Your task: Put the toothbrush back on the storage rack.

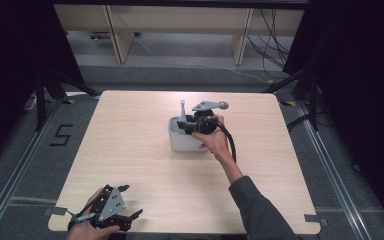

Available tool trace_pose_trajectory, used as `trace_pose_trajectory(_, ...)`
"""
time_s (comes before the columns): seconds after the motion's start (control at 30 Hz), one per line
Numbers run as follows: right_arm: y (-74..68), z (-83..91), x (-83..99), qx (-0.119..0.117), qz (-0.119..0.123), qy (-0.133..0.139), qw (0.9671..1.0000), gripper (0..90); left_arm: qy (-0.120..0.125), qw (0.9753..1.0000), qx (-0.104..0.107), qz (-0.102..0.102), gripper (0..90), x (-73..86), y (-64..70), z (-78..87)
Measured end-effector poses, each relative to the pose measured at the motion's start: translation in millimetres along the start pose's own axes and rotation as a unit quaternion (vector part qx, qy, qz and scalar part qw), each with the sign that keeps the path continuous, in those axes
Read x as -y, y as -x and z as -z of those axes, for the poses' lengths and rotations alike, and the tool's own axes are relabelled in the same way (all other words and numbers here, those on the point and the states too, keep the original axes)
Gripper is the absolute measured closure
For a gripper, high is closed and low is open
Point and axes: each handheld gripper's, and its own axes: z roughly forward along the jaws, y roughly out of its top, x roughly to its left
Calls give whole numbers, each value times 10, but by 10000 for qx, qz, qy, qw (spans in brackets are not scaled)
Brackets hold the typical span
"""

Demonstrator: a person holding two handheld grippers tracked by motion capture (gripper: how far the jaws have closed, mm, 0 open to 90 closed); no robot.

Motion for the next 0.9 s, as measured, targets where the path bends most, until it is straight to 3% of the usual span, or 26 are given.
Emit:
trace_pose_trajectory(0.1, -13, 18, -2, -23, -187, 11, 9998, 456, -16, 10000, -29, -3, 150, 0, 3, 0)
trace_pose_trajectory(0.2, 13, 28, -8, -13, -63, 89, 9999, 408, -86, 9999, -11, -57, 150, -5, -6, 10)
trace_pose_trajectory(0.23, -3, 42, -10, -33, -180, 35, 9998, 398, -86, 9999, -11, -57, 150, -5, -6, 10)
trace_pose_trajectory(0.33, -8, 62, -19, -76, -170, 76, 9998, 378, 14, 10000, -8, 6, 150, 1, -1, -2)
trace_pose_trajectory(0.37, -6, 81, -28, 51, -75, 97, 9999, 373, 14, 10000, -8, 6, 150, 1, -1, -2)
trace_pose_trajectory(0.43, -21, 85, -30, -27, -146, 80, 9999, 369, 0, 10000, -61, 2, 150, 0, -7, 1)
trace_pose_trajectory(0.53, -36, 111, -45, -13, -44, 81, 10000, 360, 5, 10000, -53, 6, 150, -1, -2, 0)
trace_pose_trajectory(0.57, -53, 126, -47, 1, -154, 45, 9999, 359, 19, 10000, 16, 20, 150, 0, 1, -1)
trace_pose_trajectory(0.63, -47, 139, -51, -1, -93, 35, 10000, 355, -7, 10000, -60, -23, 150, 0, -11, 4)
trace_pose_trajectory(0.73, -44, 156, -56, 39, -63, 32, 10000, 353, 41, 10000, 2, 47, 150, 2, -3, 1)
trace_pose_trajectory(0.9, -46, 198, -58, 22, -184, 46, 9998, 351, -26, 10000, -43, -21, 150, -3, -9, 7)
